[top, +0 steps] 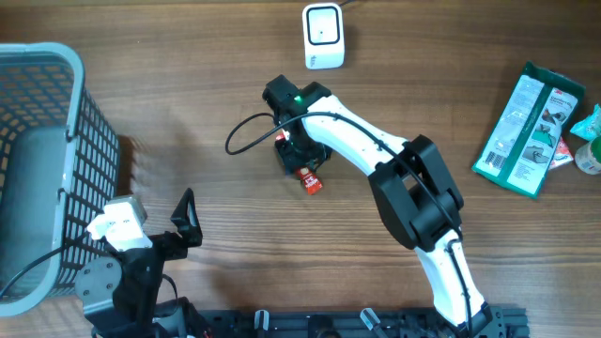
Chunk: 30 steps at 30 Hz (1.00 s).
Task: Scan the item barcode
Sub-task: 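Reach the right gripper to the red Nescafe stick and grasp it, then raise the Nescafe stick up to the scanner with right gripper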
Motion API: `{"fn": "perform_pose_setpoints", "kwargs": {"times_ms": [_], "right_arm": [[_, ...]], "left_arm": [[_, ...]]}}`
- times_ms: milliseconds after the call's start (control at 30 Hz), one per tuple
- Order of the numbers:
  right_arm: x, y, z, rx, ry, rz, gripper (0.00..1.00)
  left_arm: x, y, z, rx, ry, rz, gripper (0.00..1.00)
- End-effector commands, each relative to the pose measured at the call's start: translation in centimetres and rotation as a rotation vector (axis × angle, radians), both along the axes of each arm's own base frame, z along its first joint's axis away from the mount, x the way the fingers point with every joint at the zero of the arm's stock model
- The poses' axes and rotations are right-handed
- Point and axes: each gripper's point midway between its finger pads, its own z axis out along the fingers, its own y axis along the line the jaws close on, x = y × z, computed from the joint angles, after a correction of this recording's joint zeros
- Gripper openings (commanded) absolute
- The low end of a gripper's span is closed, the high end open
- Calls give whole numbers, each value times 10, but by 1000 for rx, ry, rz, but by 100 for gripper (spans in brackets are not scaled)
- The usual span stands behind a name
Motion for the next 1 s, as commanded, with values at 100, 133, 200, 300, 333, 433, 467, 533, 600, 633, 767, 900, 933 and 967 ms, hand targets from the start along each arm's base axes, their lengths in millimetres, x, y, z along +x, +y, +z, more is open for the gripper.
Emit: {"fn": "perform_pose_setpoints", "kwargs": {"times_ms": [100,133,200,300,333,433,467,533,600,633,767,900,933,967], "right_arm": [[9,0,8,20,-76,-18,99],[5,2,4,19,-74,-8,98],[-7,13,-8,23,-77,39,89],[-35,20,-32,8,-58,90,24],[-42,11,-38,-31,-42,60,4],[-53,-17,-35,-126,34,-29,4],[-54,-25,-32,-145,58,-63,4],[-56,-33,-14,-124,160,-135,4],[-69,-23,30,19,392,-235,4],[-77,-19,49,79,494,-275,4],[-87,-5,111,357,854,-473,5],[-75,14,141,558,987,-560,4],[-72,22,153,625,1034,-580,4],[-68,31,170,712,1107,-615,4]], "left_arm": [[0,2,1,-6,-7,15,100],[0,2,1,-6,-7,15,100],[0,2,1,-6,-7,15,100],[0,2,1,-6,-7,15,100],[0,2,1,-6,-7,15,100],[0,2,1,-6,-7,15,100],[0,2,1,-6,-7,15,100],[0,2,1,-6,-7,15,100],[0,2,1,-6,-7,15,100],[0,2,1,-6,-7,15,100],[0,2,1,-6,-7,15,100],[0,2,1,-6,-7,15,100],[0,2,1,-6,-7,15,100],[0,2,1,-6,-7,15,100]]}}
